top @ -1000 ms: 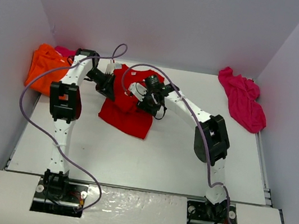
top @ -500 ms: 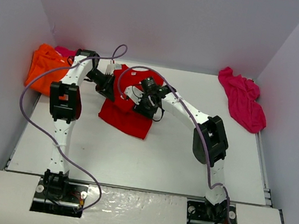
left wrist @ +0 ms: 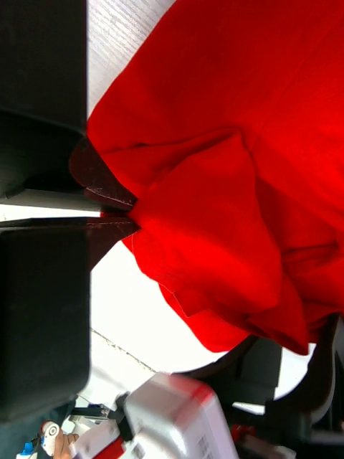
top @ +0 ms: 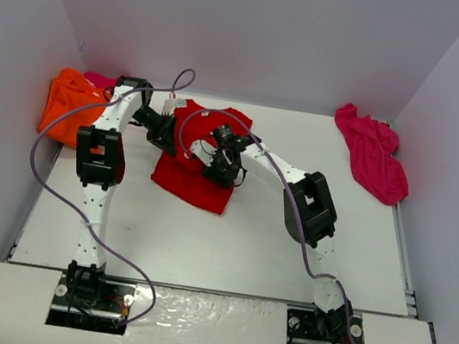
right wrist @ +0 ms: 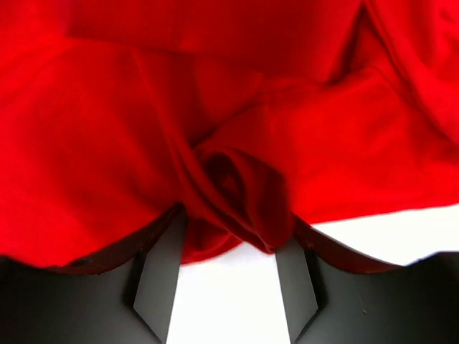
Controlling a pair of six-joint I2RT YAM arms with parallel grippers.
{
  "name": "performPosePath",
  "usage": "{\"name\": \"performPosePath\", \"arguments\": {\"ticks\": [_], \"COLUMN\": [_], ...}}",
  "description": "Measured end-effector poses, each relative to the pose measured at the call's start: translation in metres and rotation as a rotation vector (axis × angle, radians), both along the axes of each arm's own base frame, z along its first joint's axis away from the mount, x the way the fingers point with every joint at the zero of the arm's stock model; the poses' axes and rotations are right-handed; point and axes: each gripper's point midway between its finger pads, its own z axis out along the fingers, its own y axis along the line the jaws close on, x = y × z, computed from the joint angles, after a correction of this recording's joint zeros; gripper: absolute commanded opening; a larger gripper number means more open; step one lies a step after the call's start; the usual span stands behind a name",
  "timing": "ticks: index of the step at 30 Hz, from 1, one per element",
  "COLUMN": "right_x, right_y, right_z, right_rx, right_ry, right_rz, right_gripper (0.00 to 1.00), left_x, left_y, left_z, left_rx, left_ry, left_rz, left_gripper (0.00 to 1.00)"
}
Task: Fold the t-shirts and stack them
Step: Fold the folded rectangular tshirt in 1/3 of the way
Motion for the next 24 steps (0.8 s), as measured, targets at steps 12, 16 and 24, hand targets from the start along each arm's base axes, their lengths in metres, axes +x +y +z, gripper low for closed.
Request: {"name": "performPosePath", "arguments": {"ticks": [12, 16, 24], "right_x": [0.009, 0.01, 0.01], "right_y": [-0.002, -0.001, 0.007], "right_z": [-0.002, 0.002, 0.042], "right_rx": [0.011, -0.012, -0.034], "right_ry": [0.005, -0.024, -0.144], "right_rz": [-0.012, -0.032, -0.052], "right_gripper": [0.03, 0.04, 0.06], "left_x": [0.002, 0.004, 0.006], "left_y": [-0.001, -0.002, -0.005], "left_z": [0.002, 0.01, 0.04], "left_rx": [-0.004, -0.008, -0.025], "left_ry": [0.006, -0.009, -0.072], "left_rz": [0.023, 0.034, 0.056], "left_gripper": [0.0, 0.0, 0.0]}}
